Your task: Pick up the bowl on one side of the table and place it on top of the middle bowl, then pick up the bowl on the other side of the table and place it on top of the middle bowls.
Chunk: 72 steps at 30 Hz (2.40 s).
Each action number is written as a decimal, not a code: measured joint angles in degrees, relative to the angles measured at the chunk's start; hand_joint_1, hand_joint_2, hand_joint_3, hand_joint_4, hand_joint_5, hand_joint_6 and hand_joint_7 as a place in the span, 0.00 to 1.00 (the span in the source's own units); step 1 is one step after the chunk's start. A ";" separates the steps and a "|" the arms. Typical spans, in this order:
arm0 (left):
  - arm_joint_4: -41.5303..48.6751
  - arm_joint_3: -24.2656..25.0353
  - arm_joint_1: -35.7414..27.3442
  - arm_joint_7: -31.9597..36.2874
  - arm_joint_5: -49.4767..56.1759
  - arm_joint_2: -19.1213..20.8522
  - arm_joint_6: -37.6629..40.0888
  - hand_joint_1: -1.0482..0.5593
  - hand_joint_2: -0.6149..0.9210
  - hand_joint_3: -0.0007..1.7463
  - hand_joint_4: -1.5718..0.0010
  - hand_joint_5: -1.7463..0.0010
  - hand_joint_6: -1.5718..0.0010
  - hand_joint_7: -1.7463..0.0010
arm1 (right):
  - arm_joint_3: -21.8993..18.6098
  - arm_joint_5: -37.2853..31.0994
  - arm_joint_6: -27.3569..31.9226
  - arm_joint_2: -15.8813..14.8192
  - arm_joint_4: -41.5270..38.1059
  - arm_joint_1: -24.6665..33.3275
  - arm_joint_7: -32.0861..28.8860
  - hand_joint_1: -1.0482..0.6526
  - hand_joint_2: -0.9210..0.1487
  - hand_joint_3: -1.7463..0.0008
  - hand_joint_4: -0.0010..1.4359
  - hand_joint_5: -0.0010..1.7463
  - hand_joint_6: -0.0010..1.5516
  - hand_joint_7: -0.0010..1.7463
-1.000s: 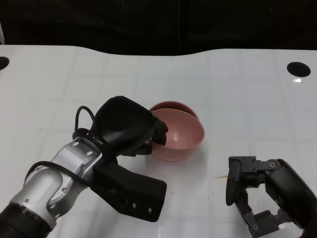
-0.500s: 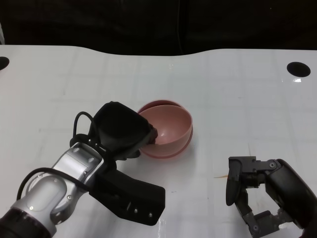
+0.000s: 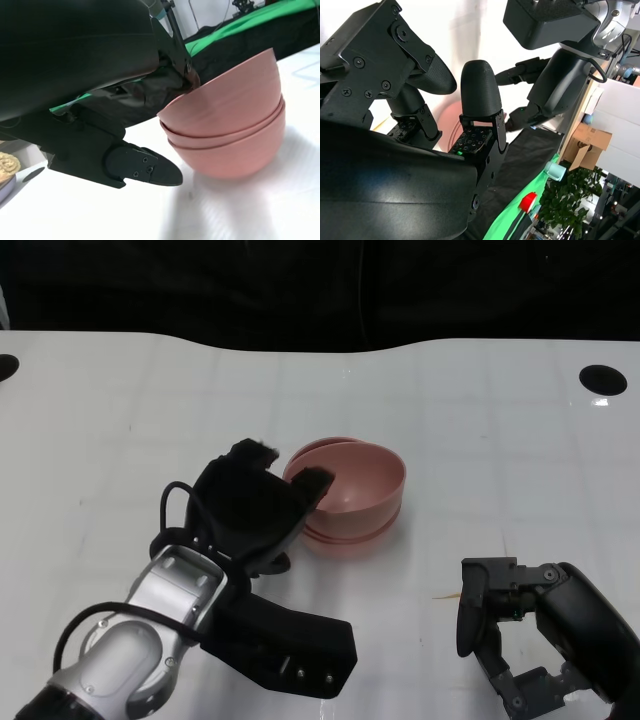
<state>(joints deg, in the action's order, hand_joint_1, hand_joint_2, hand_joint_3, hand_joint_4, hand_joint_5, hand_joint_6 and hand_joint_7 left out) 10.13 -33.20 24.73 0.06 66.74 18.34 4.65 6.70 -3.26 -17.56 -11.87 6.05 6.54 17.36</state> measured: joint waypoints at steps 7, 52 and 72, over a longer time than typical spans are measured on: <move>-0.11 0.12 -0.89 3.87 -0.07 -0.80 0.38 0.20 1.00 0.17 1.00 1.00 0.98 1.00 | 0.00 0.00 -0.08 0.00 -0.02 0.00 0.02 0.58 0.68 0.07 0.63 1.00 0.54 0.86; -26.73 28.73 -39.87 1.28 -62.25 -1.28 -26.23 0.60 0.75 0.63 0.50 0.13 0.41 0.47 | 1.29 -1.70 1.17 0.11 1.75 -0.36 -0.13 0.58 0.68 0.07 0.64 1.00 0.53 0.85; -39.25 30.68 -43.32 -3.24 -75.83 -8.82 -0.06 0.63 0.63 0.88 0.40 0.00 0.46 0.09 | -0.01 0.29 1.02 0.04 1.06 -0.07 0.60 0.62 0.66 0.09 0.61 1.00 0.54 0.81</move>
<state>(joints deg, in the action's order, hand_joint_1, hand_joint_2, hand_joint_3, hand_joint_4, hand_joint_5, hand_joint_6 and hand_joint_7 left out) -29.12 -2.52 -18.59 -3.18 -9.09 9.53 4.60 6.69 -2.98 -16.53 -11.84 7.11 6.48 17.96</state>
